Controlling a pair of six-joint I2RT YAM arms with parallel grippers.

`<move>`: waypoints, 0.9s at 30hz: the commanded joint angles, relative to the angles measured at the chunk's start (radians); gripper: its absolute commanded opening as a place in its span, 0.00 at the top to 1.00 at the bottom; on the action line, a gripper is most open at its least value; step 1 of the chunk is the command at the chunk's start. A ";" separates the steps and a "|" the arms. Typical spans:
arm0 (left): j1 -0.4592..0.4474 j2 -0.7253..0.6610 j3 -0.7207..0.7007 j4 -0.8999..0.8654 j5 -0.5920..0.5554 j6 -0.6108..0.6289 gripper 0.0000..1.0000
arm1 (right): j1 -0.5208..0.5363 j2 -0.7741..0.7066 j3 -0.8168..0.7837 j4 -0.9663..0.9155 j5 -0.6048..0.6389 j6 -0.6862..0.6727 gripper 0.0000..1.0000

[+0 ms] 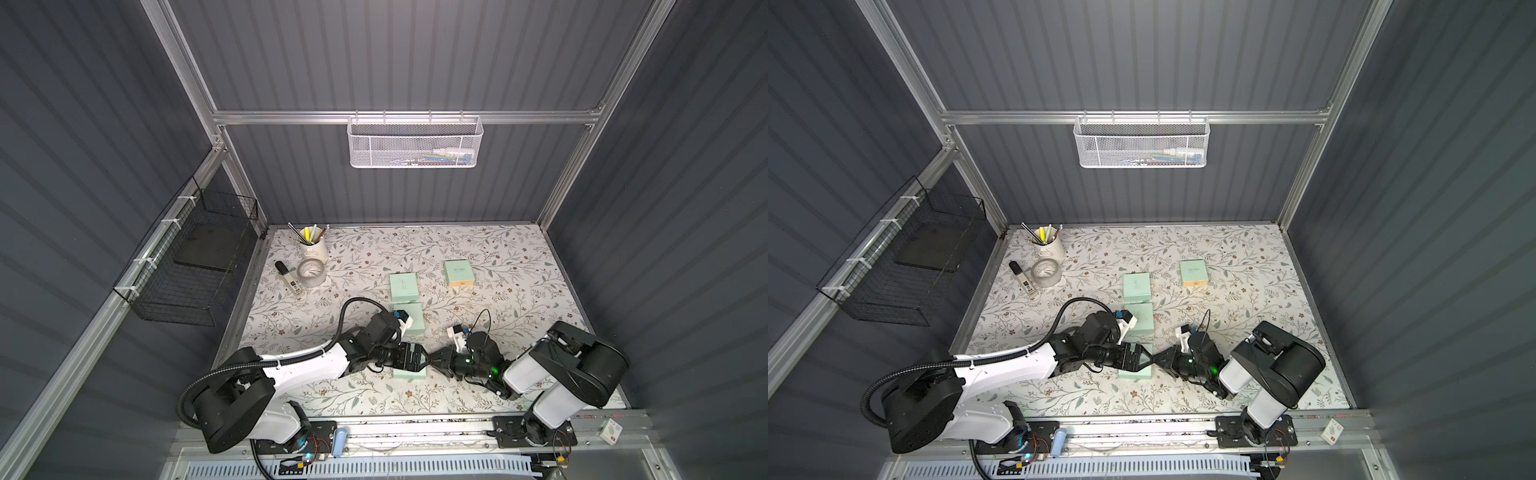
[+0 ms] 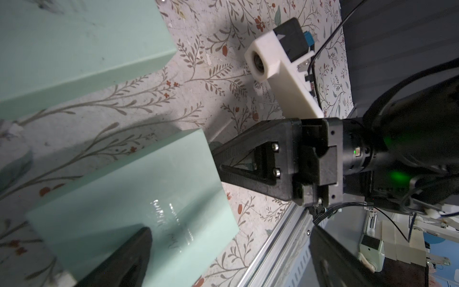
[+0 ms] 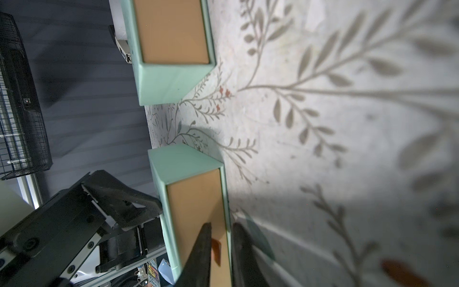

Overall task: Take out the earrings from the drawer-style jewelry box
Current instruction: Open the drawer in the jewelry box.

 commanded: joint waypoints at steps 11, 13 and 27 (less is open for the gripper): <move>-0.003 0.043 -0.045 -0.053 -0.016 -0.008 0.00 | 0.024 -0.017 -0.013 0.058 0.012 -0.005 1.00; -0.004 0.041 -0.047 -0.056 -0.021 -0.008 0.00 | 0.026 -0.027 -0.017 0.051 0.017 -0.005 1.00; -0.004 0.042 -0.059 -0.062 -0.036 -0.020 0.00 | 0.019 -0.015 -0.059 0.125 0.043 0.019 1.00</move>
